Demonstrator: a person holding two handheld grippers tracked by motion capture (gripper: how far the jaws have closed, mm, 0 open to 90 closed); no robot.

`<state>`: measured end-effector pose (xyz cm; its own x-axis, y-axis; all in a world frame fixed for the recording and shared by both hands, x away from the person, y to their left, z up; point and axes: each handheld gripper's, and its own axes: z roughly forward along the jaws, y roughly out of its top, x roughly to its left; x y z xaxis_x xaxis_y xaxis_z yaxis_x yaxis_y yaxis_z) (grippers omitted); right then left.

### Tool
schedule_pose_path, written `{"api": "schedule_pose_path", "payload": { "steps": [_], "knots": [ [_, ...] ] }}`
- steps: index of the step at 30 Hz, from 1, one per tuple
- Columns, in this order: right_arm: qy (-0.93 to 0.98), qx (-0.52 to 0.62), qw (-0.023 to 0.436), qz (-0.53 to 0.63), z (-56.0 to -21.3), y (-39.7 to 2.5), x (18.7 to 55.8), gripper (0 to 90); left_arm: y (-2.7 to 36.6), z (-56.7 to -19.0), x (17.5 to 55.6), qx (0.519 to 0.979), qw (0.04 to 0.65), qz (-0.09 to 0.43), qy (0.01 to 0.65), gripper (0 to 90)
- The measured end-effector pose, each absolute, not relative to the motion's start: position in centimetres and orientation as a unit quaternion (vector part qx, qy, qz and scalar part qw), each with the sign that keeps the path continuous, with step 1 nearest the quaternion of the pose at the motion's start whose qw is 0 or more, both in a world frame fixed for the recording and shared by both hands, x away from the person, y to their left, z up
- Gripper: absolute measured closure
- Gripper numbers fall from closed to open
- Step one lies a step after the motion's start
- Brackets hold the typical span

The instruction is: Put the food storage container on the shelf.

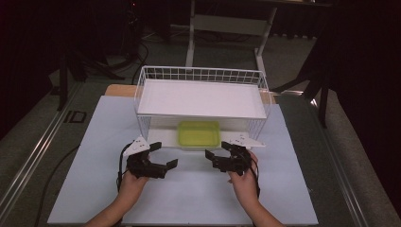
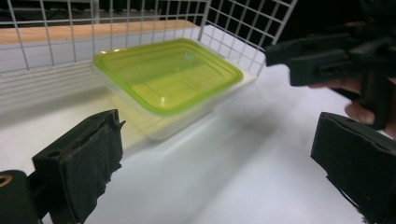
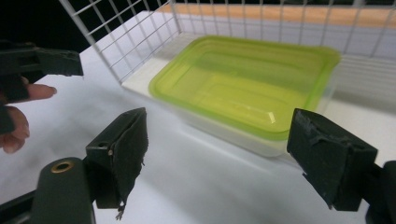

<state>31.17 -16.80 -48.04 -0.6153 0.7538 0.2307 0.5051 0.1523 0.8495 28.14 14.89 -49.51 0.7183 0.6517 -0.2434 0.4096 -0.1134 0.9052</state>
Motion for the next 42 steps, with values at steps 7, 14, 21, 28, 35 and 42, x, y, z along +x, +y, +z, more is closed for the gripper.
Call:
{"api": "schedule_pose_path", "payload": {
  "steps": [7,14,21,28,35,42],
  "knots": [
    [0.776,0.409,0.129,0.462,-49.0,-15.1,30.6,14.5,15.3,-49.3,25.5,0.752,0.554,0.125,0.336,3.0],
    [0.781,0.417,0.125,0.449,-50.2,-14.2,30.6,52.7,16.2,-50.3,25.2,0.739,0.56,0.116,0.356,3.0],
    [0.793,0.417,0.112,0.429,-51.4,-13.1,31.8,90.0,16.8,-51.6,25.7,0.734,0.557,0.111,0.374,3.0],
    [0.793,0.422,0.118,0.423,-52.0,-12.1,33.1,90.0,17.2,-51.9,25.4,0.726,0.561,0.121,0.379,3.0],
    [0.782,0.442,0.126,0.421,-52.2,-12.1,34.8,90.0,17.9,-51.7,25.4,0.719,0.562,0.131,0.389,3.0],
    [0.777,0.448,0.132,0.423,-52.2,-11.7,36.0,90.0,18.1,-51.9,25.5,0.718,0.562,0.125,0.391,3.0]
  ]
}}
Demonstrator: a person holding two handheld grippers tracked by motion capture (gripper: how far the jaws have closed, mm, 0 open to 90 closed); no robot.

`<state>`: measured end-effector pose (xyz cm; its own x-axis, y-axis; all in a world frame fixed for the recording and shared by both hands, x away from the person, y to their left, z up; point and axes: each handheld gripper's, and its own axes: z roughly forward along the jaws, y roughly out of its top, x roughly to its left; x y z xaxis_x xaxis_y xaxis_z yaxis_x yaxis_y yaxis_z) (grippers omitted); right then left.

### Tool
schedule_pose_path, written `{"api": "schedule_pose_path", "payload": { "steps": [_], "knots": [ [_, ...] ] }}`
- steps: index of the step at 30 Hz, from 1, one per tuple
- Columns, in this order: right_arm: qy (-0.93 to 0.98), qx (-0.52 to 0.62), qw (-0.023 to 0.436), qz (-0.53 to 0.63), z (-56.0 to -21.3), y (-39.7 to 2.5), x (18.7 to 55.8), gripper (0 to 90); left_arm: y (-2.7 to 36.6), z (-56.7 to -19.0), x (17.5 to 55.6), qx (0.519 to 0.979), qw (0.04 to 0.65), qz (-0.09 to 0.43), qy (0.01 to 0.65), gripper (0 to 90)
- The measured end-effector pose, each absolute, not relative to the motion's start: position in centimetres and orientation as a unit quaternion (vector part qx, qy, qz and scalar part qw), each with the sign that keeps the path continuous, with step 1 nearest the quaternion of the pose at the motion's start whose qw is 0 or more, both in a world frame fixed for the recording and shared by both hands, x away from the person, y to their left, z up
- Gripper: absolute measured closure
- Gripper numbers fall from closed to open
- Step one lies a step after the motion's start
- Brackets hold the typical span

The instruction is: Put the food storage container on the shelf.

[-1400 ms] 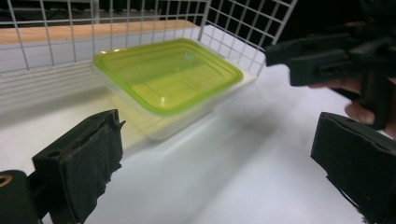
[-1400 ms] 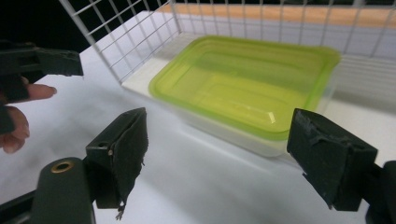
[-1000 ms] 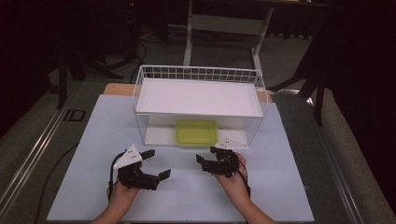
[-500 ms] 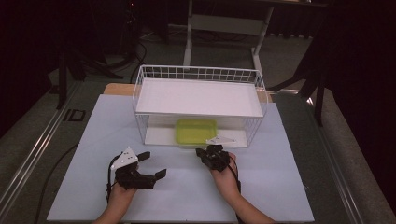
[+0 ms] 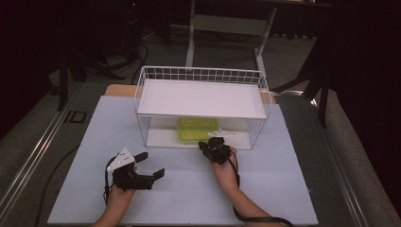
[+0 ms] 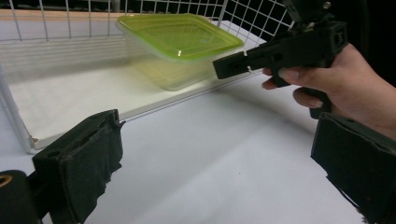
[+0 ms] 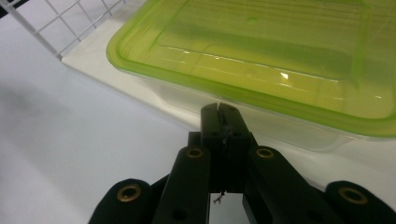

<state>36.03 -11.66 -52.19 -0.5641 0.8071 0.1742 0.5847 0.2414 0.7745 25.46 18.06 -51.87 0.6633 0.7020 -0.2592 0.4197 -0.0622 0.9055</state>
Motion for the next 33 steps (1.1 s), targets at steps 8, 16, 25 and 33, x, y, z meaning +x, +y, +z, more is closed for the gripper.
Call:
{"api": "schedule_pose_path", "payload": {
  "steps": [8,16,25,33],
  "knots": [
    [0.777,0.447,0.139,0.42,-52.4,-10.6,37.2,90.0,18.2,-51.9,25.5,0.716,0.565,0.122,0.392,3.0],
    [0.769,0.458,0.144,0.421,-52.4,-10.3,38.6,90.0,18.4,-51.9,25.5,0.716,0.566,0.119,0.391,3.0],
    [0.765,0.467,0.148,0.417,-52.2,-10.1,39.6,90.0,18.3,-52.0,25.5,0.717,0.567,0.114,0.389,3.0],
    [0.77,0.458,0.155,0.416,-52.4,-10.0,40.0,89.9,18.3,-51.9,25.4,0.716,0.568,0.113,0.389,3.0]
  ]
}}
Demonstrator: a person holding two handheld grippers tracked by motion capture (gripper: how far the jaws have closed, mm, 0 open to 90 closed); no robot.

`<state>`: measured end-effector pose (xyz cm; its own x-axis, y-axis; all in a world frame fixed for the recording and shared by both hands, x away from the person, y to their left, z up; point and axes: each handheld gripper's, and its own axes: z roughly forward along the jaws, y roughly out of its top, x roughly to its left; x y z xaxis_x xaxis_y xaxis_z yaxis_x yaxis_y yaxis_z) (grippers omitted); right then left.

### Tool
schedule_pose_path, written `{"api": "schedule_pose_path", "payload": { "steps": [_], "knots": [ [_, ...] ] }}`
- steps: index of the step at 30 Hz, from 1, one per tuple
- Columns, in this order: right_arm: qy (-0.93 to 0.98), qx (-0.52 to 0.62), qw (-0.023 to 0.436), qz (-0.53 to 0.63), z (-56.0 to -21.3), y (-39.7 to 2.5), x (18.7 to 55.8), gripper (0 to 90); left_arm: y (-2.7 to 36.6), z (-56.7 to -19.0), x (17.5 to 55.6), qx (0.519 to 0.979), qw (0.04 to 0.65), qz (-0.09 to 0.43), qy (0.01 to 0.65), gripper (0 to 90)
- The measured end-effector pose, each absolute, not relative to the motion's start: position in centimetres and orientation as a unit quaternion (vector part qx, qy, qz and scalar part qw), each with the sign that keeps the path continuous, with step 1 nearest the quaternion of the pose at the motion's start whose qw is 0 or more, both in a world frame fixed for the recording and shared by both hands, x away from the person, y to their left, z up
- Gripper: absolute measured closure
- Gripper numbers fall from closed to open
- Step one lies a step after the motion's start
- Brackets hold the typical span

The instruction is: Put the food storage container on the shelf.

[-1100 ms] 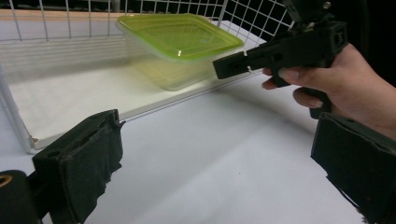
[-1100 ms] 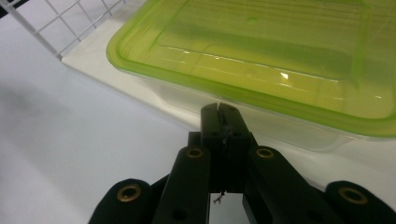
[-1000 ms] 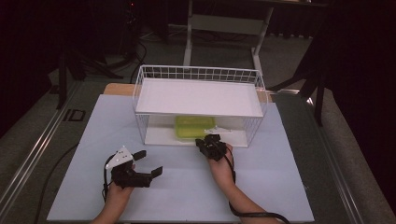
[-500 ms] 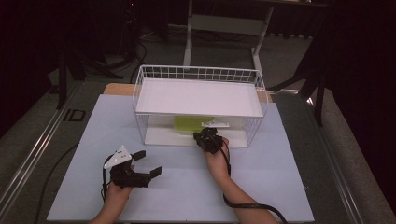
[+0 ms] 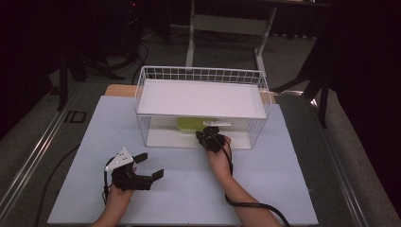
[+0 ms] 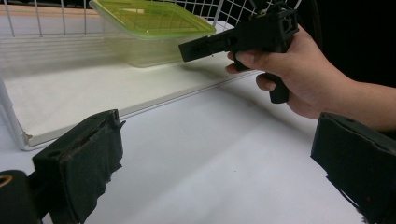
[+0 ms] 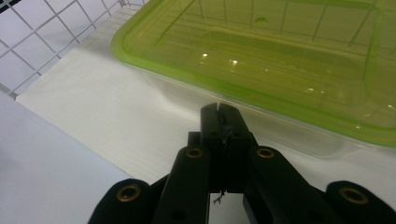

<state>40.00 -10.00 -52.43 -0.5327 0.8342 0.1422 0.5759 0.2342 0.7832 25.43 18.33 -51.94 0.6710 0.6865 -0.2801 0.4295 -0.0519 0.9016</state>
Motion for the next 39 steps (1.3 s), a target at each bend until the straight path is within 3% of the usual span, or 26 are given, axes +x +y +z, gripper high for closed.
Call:
{"api": "schedule_pose_path", "payload": {
  "steps": [6,15,18,24,25,39],
  "knots": [
    [0.77,0.457,0.142,0.422,-52.5,-10.0,39.5,86.7,18.0,-51.8,25.3,0.722,0.572,0.116,0.371,3.0],
    [0.777,0.427,0.131,0.444,-51.6,-10.9,36.9,66.2,17.4,-51.0,24.8,0.726,0.591,0.13,0.327,3.0],
    [0.777,0.414,0.124,0.458,-50.9,-11.4,35.8,53.6,17.2,-50.8,24.8,0.73,0.59,0.13,0.32,3.0],
    [0.778,0.386,0.095,0.487,-49.7,-12.2,33.8,18.5,17.1,-49.8,24.8,0.727,0.608,0.12,0.294,3.0],
    [0.777,0.378,0.096,0.493,-49.5,-12.3,33.5,16.5,17.1,-49.6,24.8,0.726,0.614,0.116,0.289,3.0],
    [0.778,0.355,0.093,0.51,-47.4,-15.7,30.3,15.2,17.6,-48.0,24.5,0.739,0.601,0.12,0.28,3.1]
  ]
}}
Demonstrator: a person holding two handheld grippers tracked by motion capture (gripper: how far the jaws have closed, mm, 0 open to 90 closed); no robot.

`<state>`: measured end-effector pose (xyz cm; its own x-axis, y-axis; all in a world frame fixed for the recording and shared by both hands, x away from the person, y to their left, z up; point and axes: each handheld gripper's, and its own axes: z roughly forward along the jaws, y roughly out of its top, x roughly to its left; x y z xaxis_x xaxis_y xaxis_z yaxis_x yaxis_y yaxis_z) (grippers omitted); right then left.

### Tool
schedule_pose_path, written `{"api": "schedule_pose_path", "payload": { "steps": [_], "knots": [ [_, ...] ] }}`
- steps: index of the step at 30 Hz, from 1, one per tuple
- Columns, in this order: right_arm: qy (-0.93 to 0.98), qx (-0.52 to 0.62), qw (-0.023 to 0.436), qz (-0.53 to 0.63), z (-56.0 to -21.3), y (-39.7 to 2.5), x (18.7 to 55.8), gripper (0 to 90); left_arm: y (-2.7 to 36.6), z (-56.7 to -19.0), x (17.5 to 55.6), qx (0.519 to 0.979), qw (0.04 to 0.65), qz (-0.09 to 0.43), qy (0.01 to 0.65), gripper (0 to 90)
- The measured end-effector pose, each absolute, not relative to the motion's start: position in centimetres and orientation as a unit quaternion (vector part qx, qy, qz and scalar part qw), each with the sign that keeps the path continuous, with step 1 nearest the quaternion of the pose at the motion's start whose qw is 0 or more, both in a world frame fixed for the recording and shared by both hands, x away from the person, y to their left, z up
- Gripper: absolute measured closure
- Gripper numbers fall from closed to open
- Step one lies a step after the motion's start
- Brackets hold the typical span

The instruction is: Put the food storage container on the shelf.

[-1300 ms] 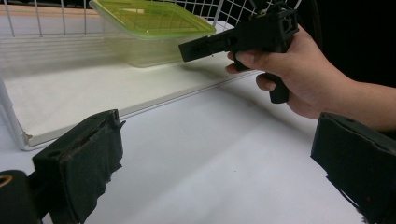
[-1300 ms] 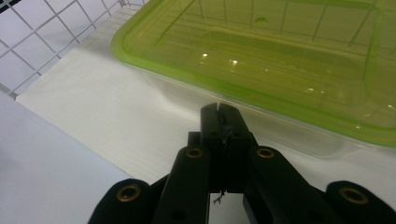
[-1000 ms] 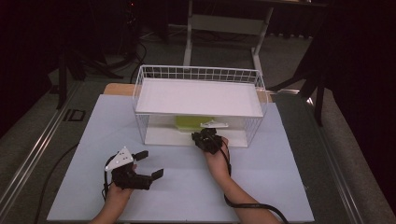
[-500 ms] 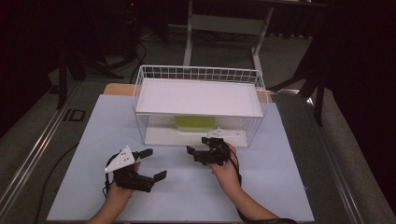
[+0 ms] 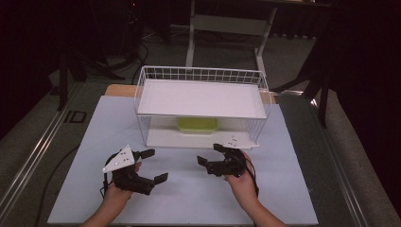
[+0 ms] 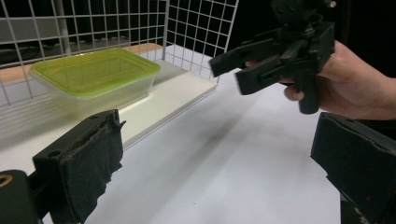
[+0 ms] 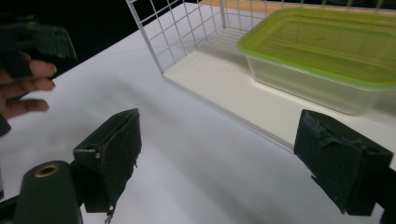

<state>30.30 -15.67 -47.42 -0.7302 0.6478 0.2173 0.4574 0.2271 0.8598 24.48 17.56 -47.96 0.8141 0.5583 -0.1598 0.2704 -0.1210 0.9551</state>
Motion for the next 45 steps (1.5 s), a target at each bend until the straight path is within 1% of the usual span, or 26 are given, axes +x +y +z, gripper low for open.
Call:
{"api": "schedule_pose_path", "payload": {
  "steps": [5,16,26,29,31,34,38,41,45],
  "knots": [
    [0.787,0.341,0.116,0.501,-47.1,-17.0,29.3,15.2,18.2,-47.8,24.2,0.739,0.598,0.122,0.285,3.1],
    [0.783,0.345,0.112,0.506,-47.4,-19.1,27.5,15.2,20.2,-48.3,23.2,0.749,0.58,0.126,0.295,3.1],
    [0.773,0.354,0.117,0.513,-47.2,-22.3,25.9,15.2,22.7,-49.0,22.0,0.745,0.573,0.133,0.315,3.1],
    [0.771,0.36,0.118,0.512,-47.3,-23.0,25.5,15.2,23.1,-49.1,21.8,0.75,0.569,0.133,0.31,3.1],
    [0.771,0.361,0.128,0.509,-47.5,-23.5,25.3,16.4,23.3,-49.3,21.8,0.758,0.561,0.138,0.304,3.1],
    [0.779,0.355,0.133,0.499,-47.7,-24.2,25.1,16.7,23.7,-49.7,21.8,0.754,0.563,0.135,0.31,3.1],
    [0.776,0.357,0.127,0.504,-48.0,-25.2,24.9,16.7,23.7,-50.0,21.7,0.752,0.567,0.131,0.31,3.1],
    [0.784,0.341,0.128,0.503,-48.3,-25.7,24.7,16.7,23.8,-50.1,21.5,0.75,0.576,0.131,0.297,3.0],
    [0.791,0.32,0.133,0.505,-49.2,-26.2,24.8,16.7,24.0,-50.6,21.7,0.746,0.579,0.126,0.305,3.0]
  ]
}}
